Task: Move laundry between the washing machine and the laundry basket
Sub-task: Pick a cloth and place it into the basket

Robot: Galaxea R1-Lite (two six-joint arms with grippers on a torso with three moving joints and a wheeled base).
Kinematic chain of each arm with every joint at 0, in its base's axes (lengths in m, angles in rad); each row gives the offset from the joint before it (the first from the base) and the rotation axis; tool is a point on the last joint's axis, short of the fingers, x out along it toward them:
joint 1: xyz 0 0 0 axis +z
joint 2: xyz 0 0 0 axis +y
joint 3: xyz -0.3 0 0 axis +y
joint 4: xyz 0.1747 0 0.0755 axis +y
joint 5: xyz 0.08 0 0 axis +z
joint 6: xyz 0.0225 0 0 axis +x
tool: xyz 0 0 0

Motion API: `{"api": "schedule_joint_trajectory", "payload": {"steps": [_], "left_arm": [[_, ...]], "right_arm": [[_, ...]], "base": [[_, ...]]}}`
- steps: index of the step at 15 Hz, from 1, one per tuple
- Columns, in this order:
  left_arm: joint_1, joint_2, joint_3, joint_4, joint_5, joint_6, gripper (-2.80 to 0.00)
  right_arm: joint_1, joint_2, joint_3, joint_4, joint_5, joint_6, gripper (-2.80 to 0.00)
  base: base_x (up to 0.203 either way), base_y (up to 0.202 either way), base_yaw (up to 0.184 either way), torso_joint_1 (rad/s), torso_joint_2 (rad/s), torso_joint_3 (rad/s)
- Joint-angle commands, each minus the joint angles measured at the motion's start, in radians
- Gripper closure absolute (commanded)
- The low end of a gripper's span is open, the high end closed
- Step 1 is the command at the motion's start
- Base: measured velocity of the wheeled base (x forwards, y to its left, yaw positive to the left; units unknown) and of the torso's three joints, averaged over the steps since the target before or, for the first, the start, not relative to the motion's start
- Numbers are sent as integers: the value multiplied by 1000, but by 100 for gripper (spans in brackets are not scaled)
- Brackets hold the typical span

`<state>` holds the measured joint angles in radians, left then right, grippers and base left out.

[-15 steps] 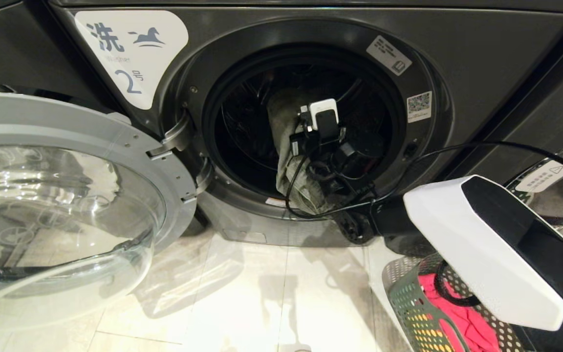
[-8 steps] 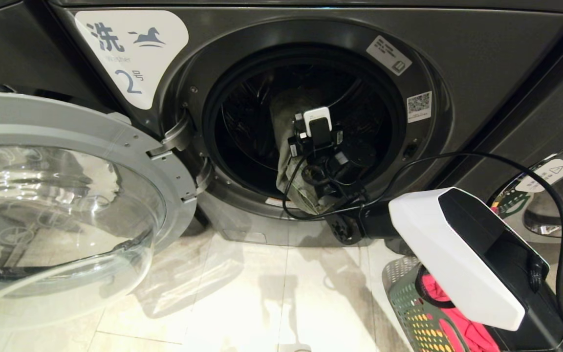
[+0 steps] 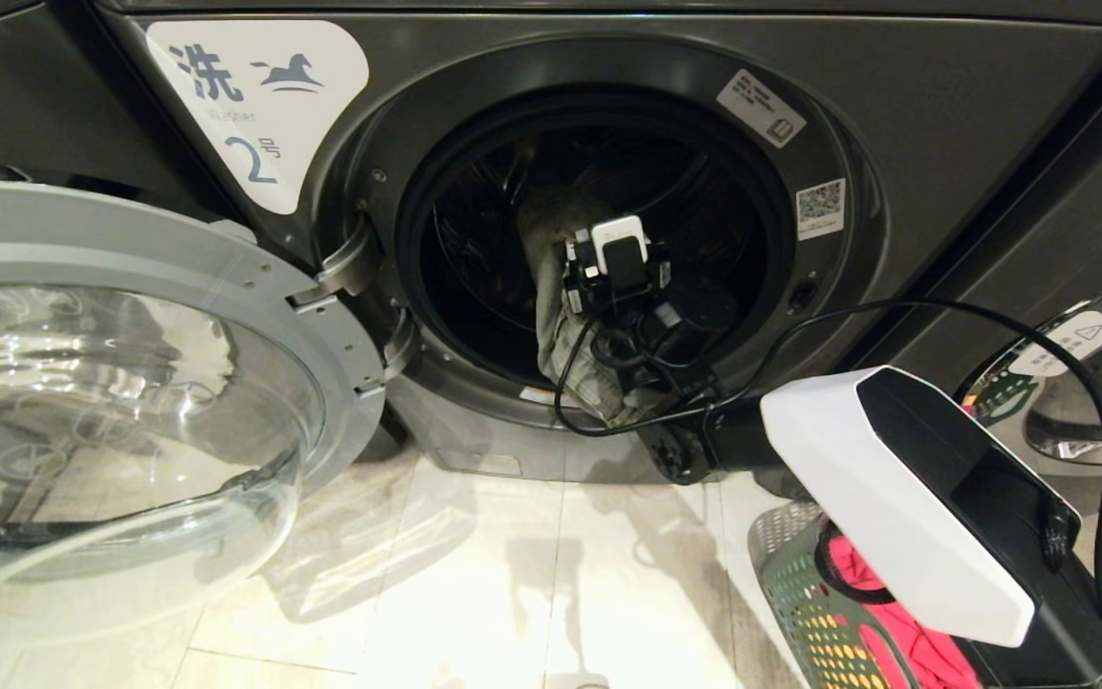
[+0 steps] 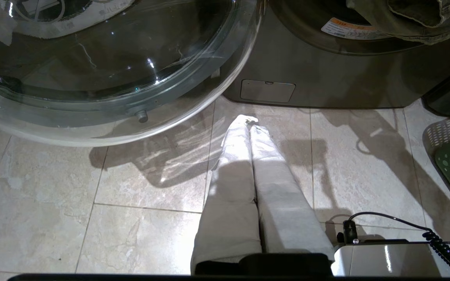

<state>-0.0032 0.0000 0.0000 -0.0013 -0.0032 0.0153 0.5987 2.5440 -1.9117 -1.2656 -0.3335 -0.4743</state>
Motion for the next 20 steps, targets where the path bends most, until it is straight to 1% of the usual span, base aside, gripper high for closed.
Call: {"api": "schedule_joint_trajectory", "payload": {"steps": [1, 2, 4, 7, 10, 11, 12, 13, 14, 15, 18, 20], "left_arm": [[0, 1, 0, 0, 0, 0, 0], [0, 2, 0, 0, 0, 0, 0], [0, 2, 0, 0, 0, 0, 0], [0, 2, 0, 0, 0, 0, 0], [0, 1, 0, 0, 0, 0, 0], [0, 0, 0, 0, 0, 0, 0], [0, 2, 0, 0, 0, 0, 0], [0, 0, 0, 0, 0, 0, 0], [0, 1, 0, 0, 0, 0, 0], [0, 0, 0, 0, 0, 0, 0], [0, 2, 0, 0, 0, 0, 0], [0, 2, 0, 0, 0, 0, 0]], "right_arm": [[8, -4, 11, -46, -28, -15, -280], [16, -2, 2, -51, -29, -20, -280], [18, 10, -2, -15, -37, -16, -280], [11, 26, -38, 61, -38, 47, -280], [-8, 37, -36, 72, -41, 54, -280], [-20, 40, -35, 75, -53, 51, -280], [-30, 42, -30, 90, -95, 48, -280], [-35, 46, -31, 117, -156, 55, -280], [-39, 50, -34, 162, -211, 88, -280], [-43, 51, -37, 214, -216, 124, -280], [-45, 49, -32, 334, -249, 183, -280], [-38, 41, -29, 338, -251, 227, -280]], "base": [[0, 0, 0, 0, 0, 0], [0, 0, 0, 0, 0, 0], [0, 0, 0, 0, 0, 0], [0, 0, 0, 0, 0, 0], [0, 0, 0, 0, 0, 0], [0, 0, 0, 0, 0, 0], [0, 0, 0, 0, 0, 0], [0, 0, 0, 0, 0, 0], [0, 0, 0, 0, 0, 0], [0, 0, 0, 0, 0, 0], [0, 0, 0, 0, 0, 0], [0, 0, 0, 0, 0, 0]]}}
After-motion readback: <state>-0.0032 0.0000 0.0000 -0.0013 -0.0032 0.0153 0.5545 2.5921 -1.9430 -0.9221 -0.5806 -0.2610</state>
